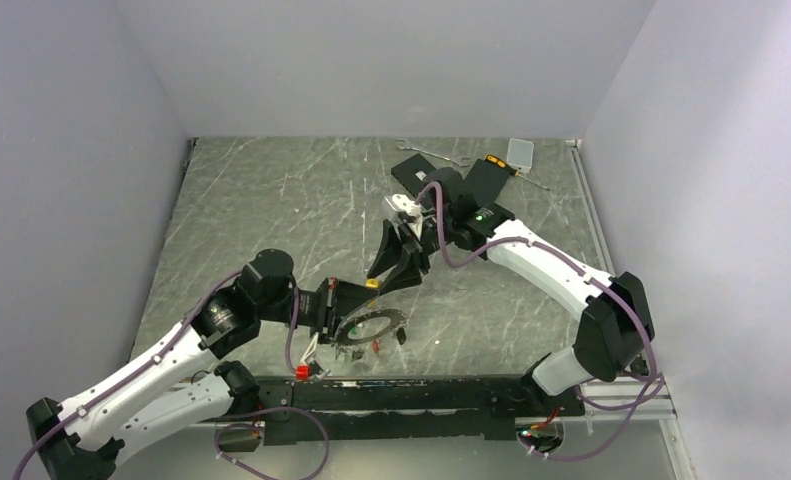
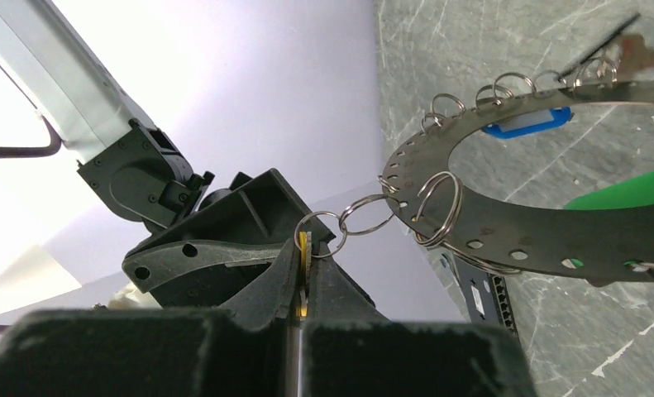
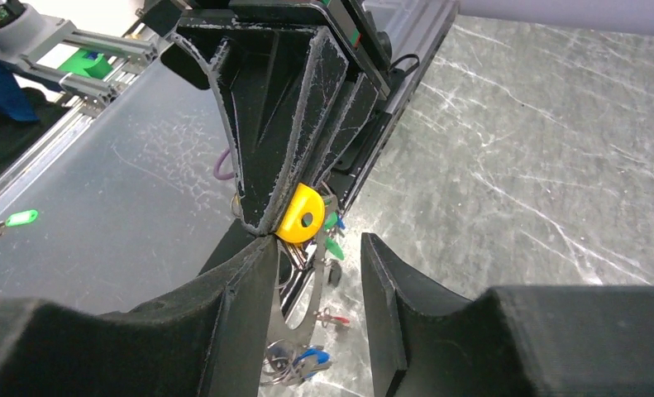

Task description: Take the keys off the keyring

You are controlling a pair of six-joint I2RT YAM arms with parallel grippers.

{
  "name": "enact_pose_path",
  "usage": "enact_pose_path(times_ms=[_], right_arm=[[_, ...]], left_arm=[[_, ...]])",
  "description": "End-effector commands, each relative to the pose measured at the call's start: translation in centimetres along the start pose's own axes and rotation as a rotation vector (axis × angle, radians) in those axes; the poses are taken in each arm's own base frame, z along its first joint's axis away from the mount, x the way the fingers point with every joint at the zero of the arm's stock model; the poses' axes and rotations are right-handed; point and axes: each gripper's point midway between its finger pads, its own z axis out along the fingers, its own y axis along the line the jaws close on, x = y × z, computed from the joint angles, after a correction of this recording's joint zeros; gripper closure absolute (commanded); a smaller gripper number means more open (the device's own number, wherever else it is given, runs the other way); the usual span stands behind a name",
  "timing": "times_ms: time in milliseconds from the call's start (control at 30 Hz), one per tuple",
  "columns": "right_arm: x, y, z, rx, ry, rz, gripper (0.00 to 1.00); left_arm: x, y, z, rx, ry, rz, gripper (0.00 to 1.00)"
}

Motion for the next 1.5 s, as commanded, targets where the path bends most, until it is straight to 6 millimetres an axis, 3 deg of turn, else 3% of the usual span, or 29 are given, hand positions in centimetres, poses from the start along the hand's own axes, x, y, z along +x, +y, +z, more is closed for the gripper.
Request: enact_pose_path(times_ms=[0, 300, 400, 633, 1233, 1467], right_arm=[[-0.4, 0.4, 0.3, -0.046, -0.021, -0.066, 0.55], [-0.3, 2.3, 0.3, -0.148, -0.062, -0.055, 0.55], [0.0, 2.8, 0.0, -0.162, -0.104, -0.050, 0.51], [-0.3, 2.3, -0.9, -0.121, -0.187, 0.028, 0.44], [-1.8, 2.7, 0.4, -0.170, -0.186, -0.011, 0.49], [-1.3, 3.0, 1.1, -0.193, -0.180, 0.003, 0.58]], left_arm=[[0.6, 3.7, -0.1, -0.117, 0.009, 0.173, 1.00], [1.0, 3.8, 0.0, -0.135, 0.017, 0.188, 1.00], [1.0, 4.0, -0.1, -0.136, 0.021, 0.195, 1.00], [1.1, 4.0, -0.3, -0.122, 0.025, 0.192, 1.00], [1.1, 4.5, -0.3, -0.129, 0.019, 0.201, 1.00], [1.8, 4.9, -0.3, -0.133, 0.042, 0.192, 1.00]])
